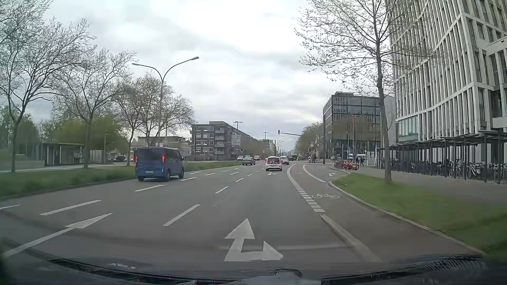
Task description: Follow the waypoints while adhering to traffic rules and regulations
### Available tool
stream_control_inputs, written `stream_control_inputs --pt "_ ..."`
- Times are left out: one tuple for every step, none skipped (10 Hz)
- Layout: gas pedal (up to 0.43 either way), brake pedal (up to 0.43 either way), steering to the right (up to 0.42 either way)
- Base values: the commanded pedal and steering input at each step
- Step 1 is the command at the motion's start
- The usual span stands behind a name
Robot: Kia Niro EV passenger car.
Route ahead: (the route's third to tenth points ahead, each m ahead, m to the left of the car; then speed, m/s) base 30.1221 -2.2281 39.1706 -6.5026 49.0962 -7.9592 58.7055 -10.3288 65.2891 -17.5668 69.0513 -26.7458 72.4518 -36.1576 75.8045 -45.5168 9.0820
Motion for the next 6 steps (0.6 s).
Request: stream_control_inputs --pt "0.0 0.0 0.016" --pt "0.0 0.0 0.022" --pt "0.0 0.0 0.026" --pt "0.0 0.0 0.03" --pt "0.0 0.0 0.033" --pt "0.0 0.0 0.036"
